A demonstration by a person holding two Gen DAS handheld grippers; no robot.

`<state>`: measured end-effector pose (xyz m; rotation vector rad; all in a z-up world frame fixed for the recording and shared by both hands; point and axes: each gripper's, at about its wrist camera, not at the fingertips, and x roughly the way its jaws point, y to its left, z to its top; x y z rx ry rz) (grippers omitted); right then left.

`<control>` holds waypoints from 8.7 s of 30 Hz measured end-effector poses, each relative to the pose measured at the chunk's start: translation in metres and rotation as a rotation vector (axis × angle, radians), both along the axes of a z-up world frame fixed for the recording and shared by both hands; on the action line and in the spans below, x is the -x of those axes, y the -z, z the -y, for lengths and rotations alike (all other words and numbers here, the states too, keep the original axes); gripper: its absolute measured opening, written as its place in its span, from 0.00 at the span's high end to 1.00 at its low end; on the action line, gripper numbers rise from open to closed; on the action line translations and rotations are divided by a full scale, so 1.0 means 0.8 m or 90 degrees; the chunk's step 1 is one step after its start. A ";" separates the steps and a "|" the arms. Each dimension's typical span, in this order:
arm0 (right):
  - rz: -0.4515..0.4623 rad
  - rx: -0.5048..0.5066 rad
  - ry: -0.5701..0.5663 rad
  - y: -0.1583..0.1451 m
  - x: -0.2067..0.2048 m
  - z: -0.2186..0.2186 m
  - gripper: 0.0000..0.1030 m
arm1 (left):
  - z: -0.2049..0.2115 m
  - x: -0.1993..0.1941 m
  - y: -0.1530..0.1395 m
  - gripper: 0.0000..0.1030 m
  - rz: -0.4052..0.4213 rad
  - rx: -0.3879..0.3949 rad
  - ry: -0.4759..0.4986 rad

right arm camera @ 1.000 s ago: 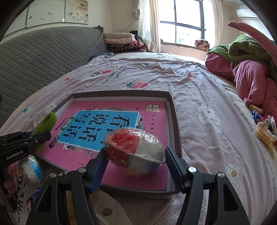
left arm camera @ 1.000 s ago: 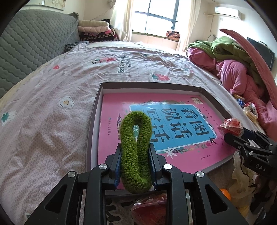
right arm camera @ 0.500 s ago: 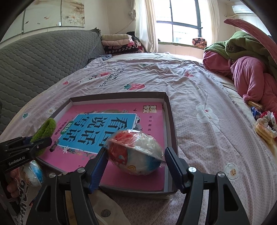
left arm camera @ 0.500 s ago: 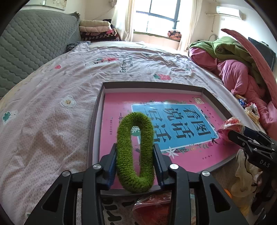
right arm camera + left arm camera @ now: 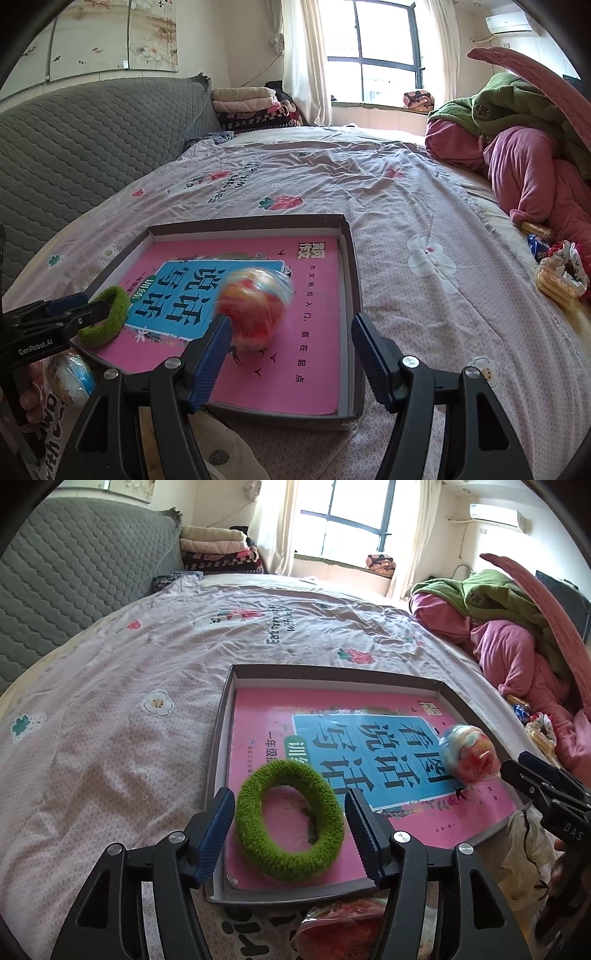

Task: Organize objects
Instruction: 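Open the left tool to drop the ring in the box while the right tool releases the egg toy, then withdraw both tools from the grey box back toward the remaining items, then move the left tool to the blue cookie packet while the right tool approaches the tan walnut, then close the left tool on the blue cookie packet while the right tool grasps the walnut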

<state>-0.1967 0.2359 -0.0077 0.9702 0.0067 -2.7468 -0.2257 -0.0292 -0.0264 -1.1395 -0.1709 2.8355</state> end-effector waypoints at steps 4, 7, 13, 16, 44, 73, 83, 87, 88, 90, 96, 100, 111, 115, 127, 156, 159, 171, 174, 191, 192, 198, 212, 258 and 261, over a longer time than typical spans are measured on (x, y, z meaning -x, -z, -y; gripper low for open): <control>-0.007 0.002 0.003 -0.002 -0.001 -0.001 0.35 | 0.002 -0.002 -0.003 0.37 -0.007 -0.005 -0.003; -0.013 0.002 0.003 -0.004 -0.002 -0.001 0.35 | 0.004 -0.004 -0.009 0.37 -0.015 -0.009 -0.006; -0.026 0.003 0.000 -0.010 -0.006 -0.003 0.35 | 0.005 -0.013 -0.019 0.33 -0.012 -0.026 -0.010; -0.029 0.005 -0.003 -0.013 -0.008 -0.003 0.35 | 0.002 -0.022 -0.028 0.31 -0.024 -0.018 -0.012; -0.113 0.035 -0.052 -0.075 -0.074 -0.009 0.35 | -0.035 -0.117 -0.076 0.31 -0.063 -0.004 -0.025; -0.142 -0.009 -0.077 -0.071 -0.143 0.009 0.34 | -0.063 -0.171 -0.078 0.31 -0.059 0.022 0.001; -0.150 -0.018 -0.093 -0.057 -0.181 0.014 0.34 | -0.058 -0.193 -0.074 0.31 -0.056 0.027 -0.002; -0.152 -0.017 -0.095 -0.054 -0.194 0.011 0.34 | -0.056 -0.204 -0.078 0.31 -0.062 0.028 -0.006; -0.154 -0.017 -0.094 -0.053 -0.197 0.011 0.34 | -0.056 -0.207 -0.078 0.31 -0.062 0.029 -0.006; -0.151 -0.015 -0.096 -0.052 -0.202 0.010 0.34 | -0.056 -0.210 -0.077 0.31 -0.062 0.028 -0.006; -0.149 -0.019 -0.097 -0.046 -0.222 0.007 0.34 | -0.061 -0.222 -0.079 0.31 -0.065 0.033 0.004; -0.157 -0.018 -0.089 -0.046 -0.232 0.002 0.34 | -0.064 -0.229 -0.079 0.31 -0.066 0.036 0.010; -0.144 -0.011 -0.086 -0.038 -0.249 -0.007 0.34 | -0.062 -0.245 -0.081 0.31 -0.067 0.036 0.015; -0.142 -0.017 -0.087 -0.036 -0.253 -0.007 0.34 | -0.062 -0.246 -0.077 0.31 -0.062 0.034 0.022; -0.118 -0.018 -0.094 -0.026 -0.262 -0.005 0.34 | -0.069 -0.255 -0.063 0.31 -0.042 0.049 0.044; -0.062 -0.022 -0.100 -0.004 -0.279 -0.007 0.34 | -0.081 -0.276 -0.044 0.31 -0.006 0.050 0.087; -0.057 -0.027 -0.102 -0.002 -0.279 -0.006 0.34 | -0.082 -0.276 -0.041 0.31 0.000 0.043 0.092; -0.043 -0.031 -0.107 0.004 -0.274 -0.001 0.34 | -0.086 -0.272 -0.024 0.31 0.022 0.042 0.099; -0.039 -0.033 -0.108 0.006 -0.272 0.000 0.34 | -0.085 -0.269 -0.019 0.31 0.026 0.040 0.098; -0.005 -0.043 -0.111 0.023 -0.259 0.007 0.34 | -0.090 -0.257 0.005 0.31 0.051 0.033 0.113; -0.003 -0.042 -0.111 0.024 -0.258 0.007 0.34 | -0.089 -0.255 0.006 0.31 0.053 0.033 0.113; 0.006 -0.045 -0.111 0.028 -0.254 0.010 0.34 | -0.082 -0.244 0.011 0.31 0.058 0.018 0.103; 0.010 -0.054 -0.102 0.032 -0.240 0.012 0.34 | -0.081 -0.225 0.015 0.31 0.056 0.012 0.110; 0.057 -0.061 -0.120 0.049 -0.185 0.029 0.46 | -0.095 -0.158 0.032 0.31 0.059 0.021 0.113; 0.064 -0.052 -0.120 0.051 -0.182 0.029 0.51 | -0.097 -0.154 0.032 0.31 0.055 0.023 0.115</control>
